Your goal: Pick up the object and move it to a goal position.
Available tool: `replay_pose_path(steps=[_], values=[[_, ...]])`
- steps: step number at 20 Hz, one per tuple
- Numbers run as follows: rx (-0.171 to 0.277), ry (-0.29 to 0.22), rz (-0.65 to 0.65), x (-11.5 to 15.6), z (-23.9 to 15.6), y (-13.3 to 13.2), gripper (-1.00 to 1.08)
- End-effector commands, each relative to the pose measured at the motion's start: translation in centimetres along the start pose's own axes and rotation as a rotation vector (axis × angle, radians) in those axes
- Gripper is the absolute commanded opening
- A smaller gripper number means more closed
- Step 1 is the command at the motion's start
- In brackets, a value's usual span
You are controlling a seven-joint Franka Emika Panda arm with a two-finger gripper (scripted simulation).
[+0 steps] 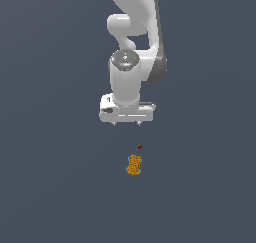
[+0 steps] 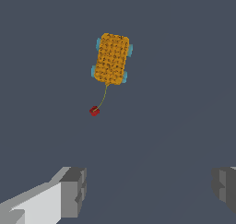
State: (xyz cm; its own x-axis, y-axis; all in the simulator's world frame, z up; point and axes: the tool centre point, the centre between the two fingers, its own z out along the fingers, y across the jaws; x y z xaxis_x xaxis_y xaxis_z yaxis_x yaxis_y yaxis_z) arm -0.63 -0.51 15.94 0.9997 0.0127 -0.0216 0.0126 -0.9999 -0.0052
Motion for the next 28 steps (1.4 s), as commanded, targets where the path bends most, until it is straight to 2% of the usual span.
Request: replay_pose_path(steps=[1, 9, 17, 28], values=[[0.0, 0.0, 0.0, 0.0, 0.0, 0.0, 1.0], [0.008, 0.026, 0.019, 0.8, -0.5, -0.8, 1.0], [0.008, 0.027, 0.027, 1.3, -0.2, -0.9, 1.0], [0.003, 0.025, 0.094, 5.1, 3.1, -1.9, 1.0]])
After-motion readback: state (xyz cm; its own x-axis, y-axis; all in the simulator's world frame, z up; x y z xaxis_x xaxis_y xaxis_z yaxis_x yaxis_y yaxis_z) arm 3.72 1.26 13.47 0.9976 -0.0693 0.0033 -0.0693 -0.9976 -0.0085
